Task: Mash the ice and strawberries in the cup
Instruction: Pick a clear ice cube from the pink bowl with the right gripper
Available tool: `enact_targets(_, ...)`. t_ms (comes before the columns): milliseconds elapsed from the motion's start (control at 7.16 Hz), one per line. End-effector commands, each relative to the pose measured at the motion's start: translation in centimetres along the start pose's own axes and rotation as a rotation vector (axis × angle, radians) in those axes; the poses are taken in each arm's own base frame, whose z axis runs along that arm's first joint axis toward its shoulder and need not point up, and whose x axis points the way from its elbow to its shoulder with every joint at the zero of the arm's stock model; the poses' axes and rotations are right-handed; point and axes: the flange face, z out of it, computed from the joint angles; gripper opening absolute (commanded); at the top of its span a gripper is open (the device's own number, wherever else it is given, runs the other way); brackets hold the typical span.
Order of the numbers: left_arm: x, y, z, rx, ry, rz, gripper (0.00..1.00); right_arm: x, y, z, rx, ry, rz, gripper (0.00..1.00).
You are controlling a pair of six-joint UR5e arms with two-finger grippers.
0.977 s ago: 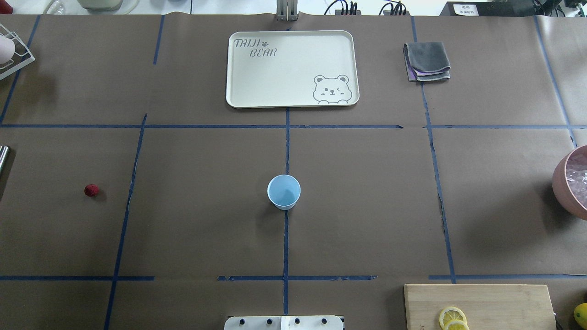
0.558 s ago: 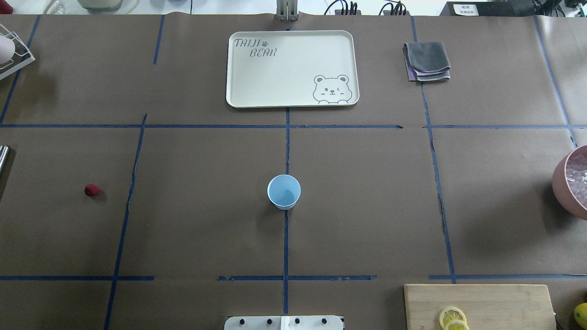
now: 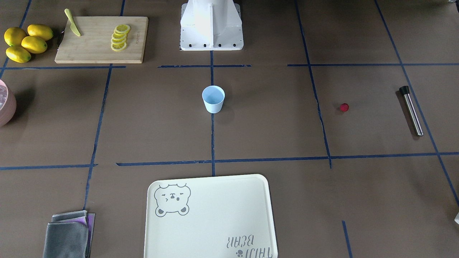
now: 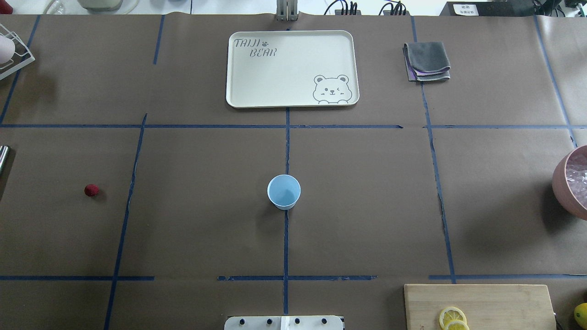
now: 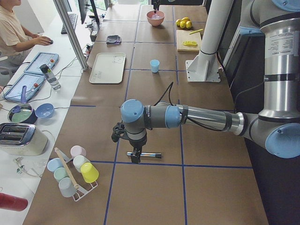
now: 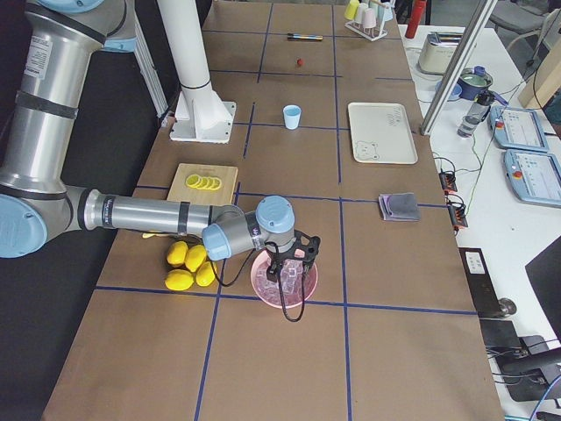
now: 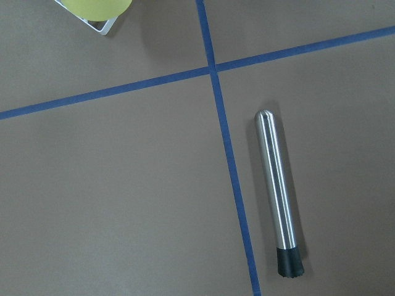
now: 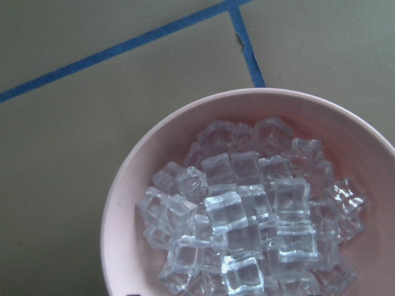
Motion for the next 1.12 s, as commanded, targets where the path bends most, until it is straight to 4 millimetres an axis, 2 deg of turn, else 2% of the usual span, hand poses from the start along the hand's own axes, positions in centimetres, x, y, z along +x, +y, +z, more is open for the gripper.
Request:
enact_targets(0,0.0,0.1,-0.1,0.002,0.000,-0.001,1.00,0.1,0.3,1.6,0.018,0.048,0.034,0.92)
enact_targets(698,-0.1,0.2,0.1,-0.003,-0.001,-0.002,1.00,-1.7,1.1,3.2,-0.011,0.055,0.108,0.87)
enact_targets(977,0.0,0.2,0.1,-0.002,0.000,-0.001,1.00,-1.2,0.7,3.4,0.020,0.082,0.109,0.85)
